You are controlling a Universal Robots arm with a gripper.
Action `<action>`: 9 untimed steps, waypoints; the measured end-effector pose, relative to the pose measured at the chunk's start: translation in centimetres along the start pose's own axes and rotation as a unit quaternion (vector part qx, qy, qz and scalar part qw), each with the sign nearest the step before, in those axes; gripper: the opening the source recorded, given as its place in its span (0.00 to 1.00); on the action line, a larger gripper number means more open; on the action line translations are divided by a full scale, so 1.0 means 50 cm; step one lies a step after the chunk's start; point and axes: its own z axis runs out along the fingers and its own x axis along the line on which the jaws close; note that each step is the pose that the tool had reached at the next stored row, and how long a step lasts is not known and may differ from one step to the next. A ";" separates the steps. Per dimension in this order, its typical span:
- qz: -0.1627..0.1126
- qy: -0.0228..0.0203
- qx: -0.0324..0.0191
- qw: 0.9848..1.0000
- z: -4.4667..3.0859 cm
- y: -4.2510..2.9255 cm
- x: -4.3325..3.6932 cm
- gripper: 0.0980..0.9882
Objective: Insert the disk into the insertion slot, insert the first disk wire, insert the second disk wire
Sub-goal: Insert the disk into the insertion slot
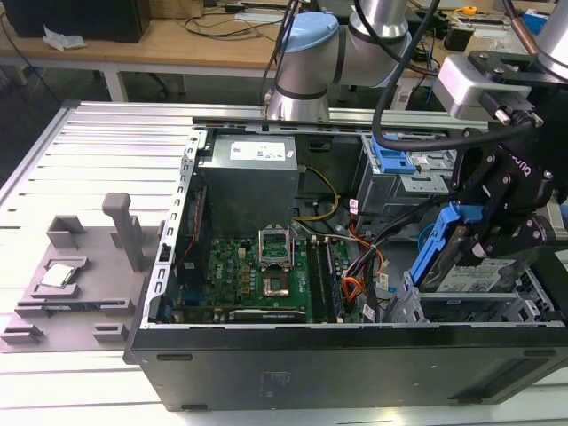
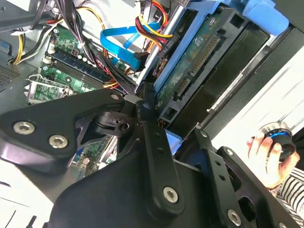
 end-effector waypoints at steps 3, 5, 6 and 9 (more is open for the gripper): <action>0.000 -0.001 0.000 1.000 0.001 0.000 0.000 0.30; 0.000 0.000 0.000 1.000 0.001 0.000 0.000 0.31; 0.000 0.000 0.000 1.000 0.000 0.000 0.000 0.38; 0.000 0.000 0.000 1.000 0.000 0.000 0.000 0.38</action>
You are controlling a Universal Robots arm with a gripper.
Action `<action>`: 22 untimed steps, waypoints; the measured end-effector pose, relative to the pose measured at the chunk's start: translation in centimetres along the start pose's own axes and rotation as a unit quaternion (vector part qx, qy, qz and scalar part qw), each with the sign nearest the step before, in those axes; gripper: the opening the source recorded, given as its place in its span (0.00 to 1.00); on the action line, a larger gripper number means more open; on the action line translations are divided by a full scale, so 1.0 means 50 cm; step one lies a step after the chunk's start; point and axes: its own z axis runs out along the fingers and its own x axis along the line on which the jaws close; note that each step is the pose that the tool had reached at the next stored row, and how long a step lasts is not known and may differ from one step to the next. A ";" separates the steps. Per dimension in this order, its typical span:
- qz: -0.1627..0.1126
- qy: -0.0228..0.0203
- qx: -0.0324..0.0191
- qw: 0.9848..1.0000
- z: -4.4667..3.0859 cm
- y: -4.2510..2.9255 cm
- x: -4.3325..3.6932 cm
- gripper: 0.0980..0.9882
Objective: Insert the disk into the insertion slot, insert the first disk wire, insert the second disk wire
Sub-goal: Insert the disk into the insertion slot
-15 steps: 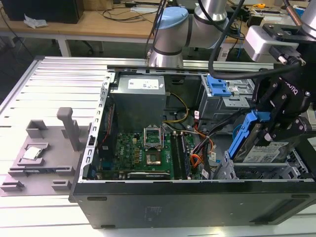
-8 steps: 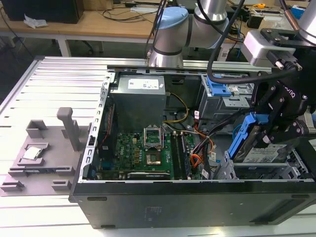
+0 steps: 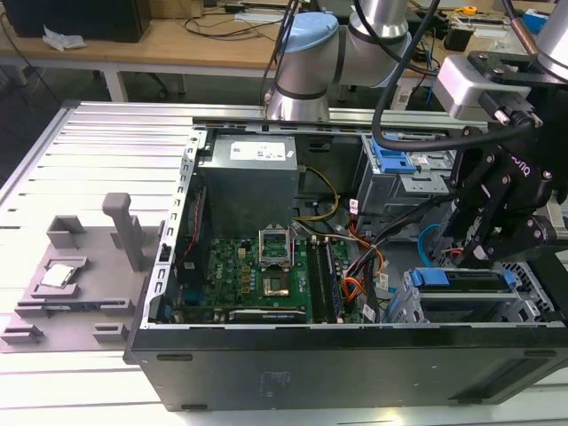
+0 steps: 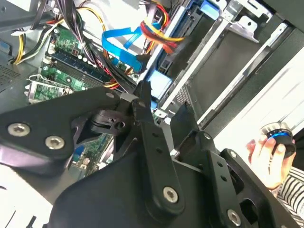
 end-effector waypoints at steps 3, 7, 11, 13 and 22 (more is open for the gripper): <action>0.000 0.000 0.000 1.000 0.000 0.000 0.000 0.37; 0.000 0.000 0.000 1.000 0.000 0.000 0.000 0.09; 0.000 0.000 0.000 1.000 0.001 0.000 0.000 0.01; 0.000 0.000 0.000 1.000 0.001 0.000 0.000 0.01; 0.000 0.000 0.000 1.000 0.000 -0.024 -0.001 0.01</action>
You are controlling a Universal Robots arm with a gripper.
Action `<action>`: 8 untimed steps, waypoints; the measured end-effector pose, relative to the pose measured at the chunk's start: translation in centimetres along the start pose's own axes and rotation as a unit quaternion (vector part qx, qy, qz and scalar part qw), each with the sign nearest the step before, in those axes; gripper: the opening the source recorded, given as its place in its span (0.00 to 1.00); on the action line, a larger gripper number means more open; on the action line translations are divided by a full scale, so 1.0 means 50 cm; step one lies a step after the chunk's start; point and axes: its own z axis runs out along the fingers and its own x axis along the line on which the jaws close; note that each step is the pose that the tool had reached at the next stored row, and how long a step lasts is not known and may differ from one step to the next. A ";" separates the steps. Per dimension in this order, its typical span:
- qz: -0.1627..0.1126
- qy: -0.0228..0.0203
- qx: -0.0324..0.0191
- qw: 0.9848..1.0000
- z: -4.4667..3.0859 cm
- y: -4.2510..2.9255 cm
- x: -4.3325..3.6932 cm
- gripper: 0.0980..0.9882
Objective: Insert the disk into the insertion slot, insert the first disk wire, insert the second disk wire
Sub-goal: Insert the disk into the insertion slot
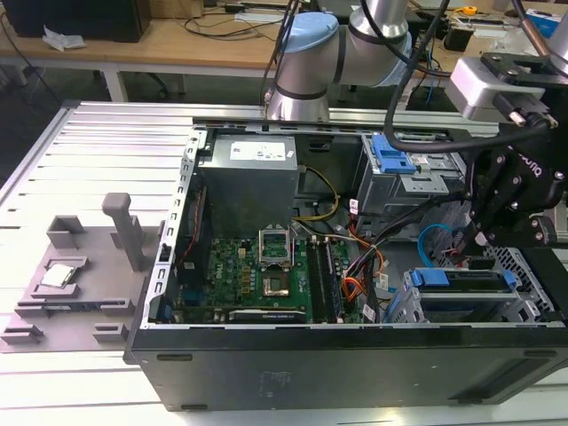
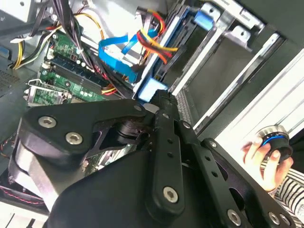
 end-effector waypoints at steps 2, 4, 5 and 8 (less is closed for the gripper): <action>0.000 0.000 0.000 1.000 0.000 -0.008 0.000 0.01; 0.000 0.000 0.000 1.000 0.001 -0.012 0.000 0.01; 0.000 0.000 0.000 1.000 0.003 -0.014 0.000 0.01; 0.000 0.000 -0.001 1.000 0.009 -0.016 0.000 0.01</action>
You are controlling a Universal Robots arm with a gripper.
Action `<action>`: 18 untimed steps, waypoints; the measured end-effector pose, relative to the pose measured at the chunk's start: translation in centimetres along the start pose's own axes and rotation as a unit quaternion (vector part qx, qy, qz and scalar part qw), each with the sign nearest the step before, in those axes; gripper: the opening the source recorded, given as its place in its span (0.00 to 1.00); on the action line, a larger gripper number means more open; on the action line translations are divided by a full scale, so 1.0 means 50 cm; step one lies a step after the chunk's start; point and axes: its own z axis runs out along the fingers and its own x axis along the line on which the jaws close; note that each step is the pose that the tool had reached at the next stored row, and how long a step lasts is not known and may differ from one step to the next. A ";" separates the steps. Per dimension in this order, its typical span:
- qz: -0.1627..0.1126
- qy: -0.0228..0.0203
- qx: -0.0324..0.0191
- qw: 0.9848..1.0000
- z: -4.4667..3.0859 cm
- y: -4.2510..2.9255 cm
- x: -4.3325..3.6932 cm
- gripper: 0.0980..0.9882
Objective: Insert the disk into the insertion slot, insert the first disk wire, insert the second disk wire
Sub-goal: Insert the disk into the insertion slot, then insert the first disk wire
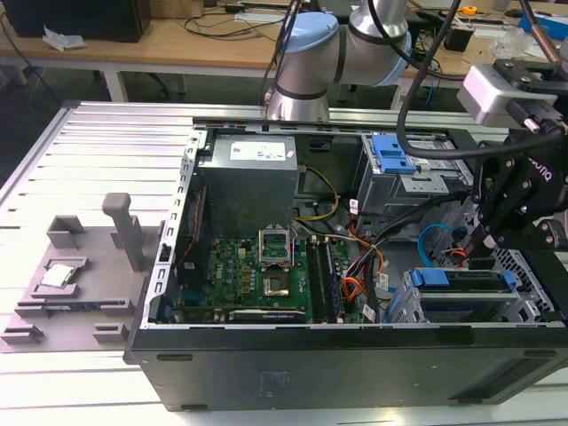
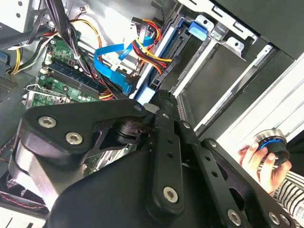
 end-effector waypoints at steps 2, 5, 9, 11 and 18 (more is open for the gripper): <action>0.000 0.000 0.000 1.000 0.004 -0.002 0.000 0.01; 0.000 0.000 0.000 1.000 0.007 -0.003 0.000 0.01; 0.000 0.000 0.000 1.000 0.007 -0.004 0.000 0.01; 0.000 0.000 0.000 1.000 0.007 -0.004 0.000 0.01; 0.000 0.000 0.000 1.000 0.007 -0.004 0.000 0.01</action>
